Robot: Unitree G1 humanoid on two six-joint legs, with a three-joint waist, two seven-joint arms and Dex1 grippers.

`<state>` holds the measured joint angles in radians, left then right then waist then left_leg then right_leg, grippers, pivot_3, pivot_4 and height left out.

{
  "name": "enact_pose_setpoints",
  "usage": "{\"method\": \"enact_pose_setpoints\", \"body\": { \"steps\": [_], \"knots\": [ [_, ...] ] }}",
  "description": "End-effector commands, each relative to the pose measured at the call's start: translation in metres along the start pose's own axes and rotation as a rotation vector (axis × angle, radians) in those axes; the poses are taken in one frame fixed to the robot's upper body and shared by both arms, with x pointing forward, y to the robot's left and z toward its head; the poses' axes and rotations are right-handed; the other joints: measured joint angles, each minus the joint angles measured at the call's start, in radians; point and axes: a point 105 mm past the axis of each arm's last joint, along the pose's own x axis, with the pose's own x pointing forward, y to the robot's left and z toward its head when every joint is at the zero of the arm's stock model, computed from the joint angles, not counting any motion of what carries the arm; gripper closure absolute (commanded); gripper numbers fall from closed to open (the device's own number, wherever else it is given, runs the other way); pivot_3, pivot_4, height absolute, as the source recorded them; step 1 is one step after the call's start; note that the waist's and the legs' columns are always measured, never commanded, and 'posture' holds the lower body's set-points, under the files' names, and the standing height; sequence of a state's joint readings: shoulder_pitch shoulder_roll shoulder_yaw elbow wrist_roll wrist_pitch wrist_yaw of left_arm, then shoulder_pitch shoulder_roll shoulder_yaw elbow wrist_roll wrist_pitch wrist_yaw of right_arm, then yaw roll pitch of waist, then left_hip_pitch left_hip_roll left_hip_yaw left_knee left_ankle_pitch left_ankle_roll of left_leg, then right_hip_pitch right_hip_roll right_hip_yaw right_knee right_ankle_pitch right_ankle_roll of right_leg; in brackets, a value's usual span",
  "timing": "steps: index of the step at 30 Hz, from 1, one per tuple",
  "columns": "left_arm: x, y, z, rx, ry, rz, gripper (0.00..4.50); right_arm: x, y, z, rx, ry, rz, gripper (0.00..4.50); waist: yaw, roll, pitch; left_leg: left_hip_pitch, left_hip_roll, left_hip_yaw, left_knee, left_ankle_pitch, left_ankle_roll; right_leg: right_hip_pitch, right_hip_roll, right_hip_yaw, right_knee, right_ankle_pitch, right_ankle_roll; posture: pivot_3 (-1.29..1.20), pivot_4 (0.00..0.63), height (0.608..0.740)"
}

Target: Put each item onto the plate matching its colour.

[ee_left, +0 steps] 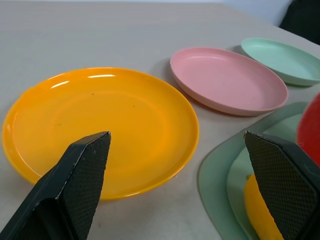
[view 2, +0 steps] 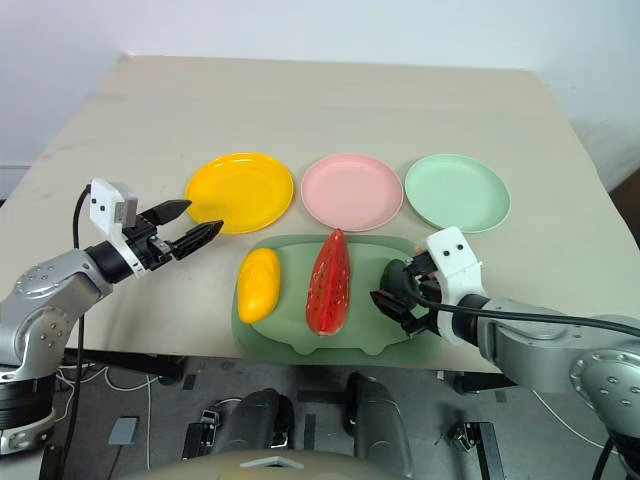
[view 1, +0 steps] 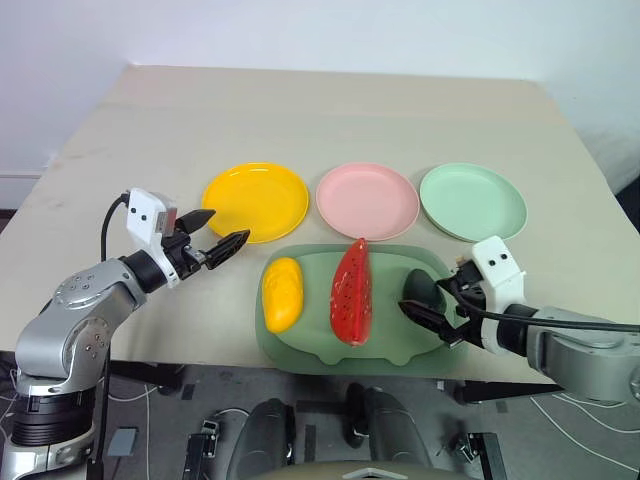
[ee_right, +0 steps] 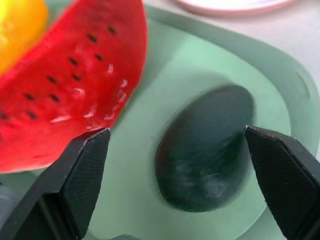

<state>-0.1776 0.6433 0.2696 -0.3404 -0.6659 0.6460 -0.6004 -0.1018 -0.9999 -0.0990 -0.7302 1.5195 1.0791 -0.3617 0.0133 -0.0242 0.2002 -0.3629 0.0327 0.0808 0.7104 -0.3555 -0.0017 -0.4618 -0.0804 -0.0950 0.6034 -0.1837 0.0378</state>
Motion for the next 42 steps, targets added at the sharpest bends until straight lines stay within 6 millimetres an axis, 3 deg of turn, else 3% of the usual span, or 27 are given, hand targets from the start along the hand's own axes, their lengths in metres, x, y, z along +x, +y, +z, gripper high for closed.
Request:
{"method": "enact_pose_setpoints", "body": {
  "steps": [1, 6, 18, 23, 25, 29, 32, 34, 37, 42],
  "knots": [
    [-0.007, -0.002, 0.014, 0.037, -0.043, 0.017, 0.03, 0.011, -0.006, -0.006, -0.023, 0.022, -0.045, 0.0, 0.0, 0.0, 0.0, -0.001, 0.0, 0.0, 0.0, 0.0, 0.0, 0.0, 0.0, 0.0, 0.0, 0.0, 0.0, 0.0, 0.15, 0.74],
    [-0.011, -0.001, 0.014, 0.039, -0.042, 0.031, 0.03, 0.02, -0.013, -0.011, -0.043, 0.043, -0.087, 0.0, 0.0, 0.0, 0.0, -0.009, 0.0, -0.001, 0.001, 0.0, 0.001, -0.005, 0.0, -0.001, -0.002, 0.003, 0.001, 0.0, 0.15, 0.74],
    [-0.013, 0.001, 0.015, 0.046, -0.048, 0.046, 0.03, 0.032, -0.02, -0.004, -0.086, 0.016, -0.118, 0.0, 0.0, 0.0, 0.0, -0.01, 0.0, -0.001, 0.004, -0.001, 0.003, -0.005, 0.0, -0.002, -0.004, 0.004, 0.002, 0.0, 0.15, 0.74],
    [-0.016, 0.003, 0.016, 0.054, -0.051, 0.059, 0.0, 0.028, -0.026, 0.0, -0.115, 0.004, -0.13, 1.0, 0.0, 0.0, -0.001, -0.01, 0.0, -0.001, 0.004, -0.001, 0.003, -0.005, 0.0, -0.002, -0.004, 0.004, 0.002, 0.0, 0.15, 0.74],
    [-0.017, 0.003, 0.016, 0.055, -0.051, 0.062, 0.0, 0.024, -0.031, 0.007, -0.127, -0.017, -0.141, 1.1, 0.0, 0.0, -0.001, -0.01, 0.0, -0.001, 0.004, -0.001, 0.003, -0.005, 0.0, -0.002, -0.004, 0.005, 0.002, 0.0, 0.15, 0.74],
    [-0.018, 0.004, 0.017, 0.059, -0.051, 0.065, 0.0, 0.012, -0.049, 0.052, -0.155, -0.148, -0.17, 1.14, -0.003, 0.0, 0.0, -0.01, 0.0, 0.0, 0.005, -0.001, 0.003, -0.005, 0.001, -0.002, -0.004, 0.006, 0.001, 0.0, 0.15, 0.74],
    [-0.018, 0.004, 0.018, 0.063, -0.053, 0.066, 0.0, 0.006, -0.074, 0.077, -0.169, -0.197, -0.253, 1.14, -0.001, 0.0, 0.0, -0.01, -0.001, 0.0, 0.005, -0.001, 0.003, -0.005, 0.001, -0.002, -0.005, 0.007, 0.0, 0.0, 0.15, 0.74],
    [-0.017, 0.004, 0.02, 0.064, -0.059, 0.064, 0.0, 0.008, -0.103, 0.084, -0.194, -0.187, -0.354, 1.14, 0.002, 0.0, -0.001, -0.01, -0.001, -0.001, 0.005, -0.001, 0.003, -0.004, 0.002, -0.002, -0.005, 0.007, 0.0, 0.0, 0.15, 0.74],
    [-0.014, 0.003, 0.02, 0.067, -0.066, 0.06, 0.0, 0.02, -0.149, 0.083, -0.209, -0.152, -0.477, 1.14, 0.0, 0.0, -0.001, -0.01, -0.001, 0.0, 0.005, -0.001, 0.003, -0.004, 0.001, -0.002, -0.006, 0.008, 0.001, 0.0, 0.15, 0.74],
    [-0.012, 0.001, 0.023, 0.075, -0.078, 0.06, 0.0, 0.042, -0.191, 0.08, -0.172, -0.14, -0.544, 1.14, -0.008, 0.0, 0.0, -0.01, -0.002, 0.003, 0.006, -0.002, 0.004, -0.005, 0.001, -0.001, -0.007, 0.009, 0.004, 0.0, 0.15, 0.74]
  ]
}}
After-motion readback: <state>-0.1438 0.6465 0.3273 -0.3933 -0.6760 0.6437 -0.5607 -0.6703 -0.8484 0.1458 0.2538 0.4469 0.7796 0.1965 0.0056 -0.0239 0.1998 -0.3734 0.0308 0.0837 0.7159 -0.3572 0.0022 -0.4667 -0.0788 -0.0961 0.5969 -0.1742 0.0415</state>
